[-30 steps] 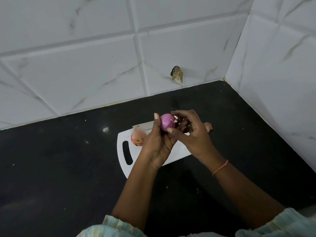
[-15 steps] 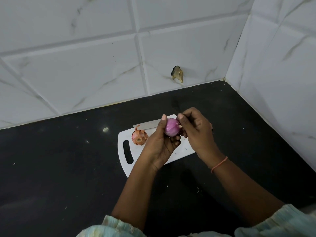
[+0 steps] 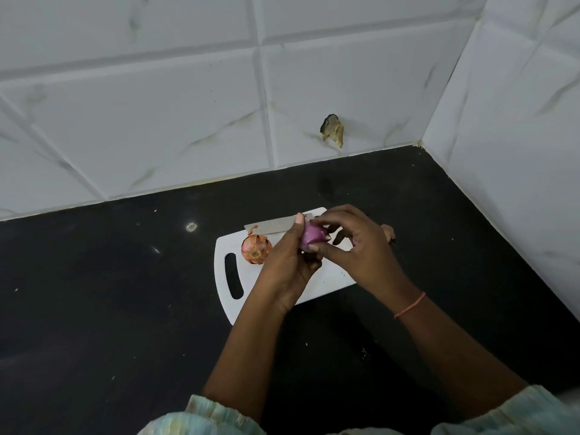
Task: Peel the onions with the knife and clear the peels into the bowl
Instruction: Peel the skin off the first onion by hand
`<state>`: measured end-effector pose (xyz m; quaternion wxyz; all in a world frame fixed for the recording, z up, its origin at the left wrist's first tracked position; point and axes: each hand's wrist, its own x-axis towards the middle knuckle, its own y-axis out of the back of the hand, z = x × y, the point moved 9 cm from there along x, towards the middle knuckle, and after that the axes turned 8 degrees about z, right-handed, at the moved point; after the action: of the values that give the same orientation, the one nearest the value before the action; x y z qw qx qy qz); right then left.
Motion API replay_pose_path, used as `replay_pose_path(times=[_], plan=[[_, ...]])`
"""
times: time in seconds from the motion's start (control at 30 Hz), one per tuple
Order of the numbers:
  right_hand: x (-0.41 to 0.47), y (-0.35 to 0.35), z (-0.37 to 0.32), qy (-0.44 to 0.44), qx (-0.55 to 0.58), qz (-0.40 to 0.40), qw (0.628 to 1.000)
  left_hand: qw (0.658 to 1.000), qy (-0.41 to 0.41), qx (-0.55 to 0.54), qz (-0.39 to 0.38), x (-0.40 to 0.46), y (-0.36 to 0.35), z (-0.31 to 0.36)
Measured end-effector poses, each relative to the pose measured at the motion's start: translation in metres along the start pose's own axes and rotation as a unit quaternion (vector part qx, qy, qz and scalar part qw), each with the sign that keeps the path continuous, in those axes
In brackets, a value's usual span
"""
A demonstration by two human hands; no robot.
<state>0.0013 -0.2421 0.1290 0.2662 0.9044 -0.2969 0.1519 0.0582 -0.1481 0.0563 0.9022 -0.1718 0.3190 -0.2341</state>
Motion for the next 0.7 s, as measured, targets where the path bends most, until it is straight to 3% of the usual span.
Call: replay_pose_path(times=[0.1, 0.33, 0.53, 0.7], plan=[[0.004, -0.002, -0.001, 0.007, 0.016, 0.040, 0.999, 1.000, 0.001, 0.010, 0.017, 0.005, 0.003, 0.003], [0.008, 0.000, 0.004, 0.035, -0.002, 0.049, 0.998, 0.998, -0.002, 0.052, 0.046, 0.016, 0.015, 0.009], [0.013, -0.012, -0.005, 0.103, -0.103, -0.020, 0.989, 0.997, 0.017, 0.056, 0.054, 0.019, 0.017, 0.003], [0.014, -0.016, 0.008, 0.028, -0.057, -0.053, 0.997, 0.998, 0.011, 0.042, 0.042, 0.018, 0.014, 0.004]])
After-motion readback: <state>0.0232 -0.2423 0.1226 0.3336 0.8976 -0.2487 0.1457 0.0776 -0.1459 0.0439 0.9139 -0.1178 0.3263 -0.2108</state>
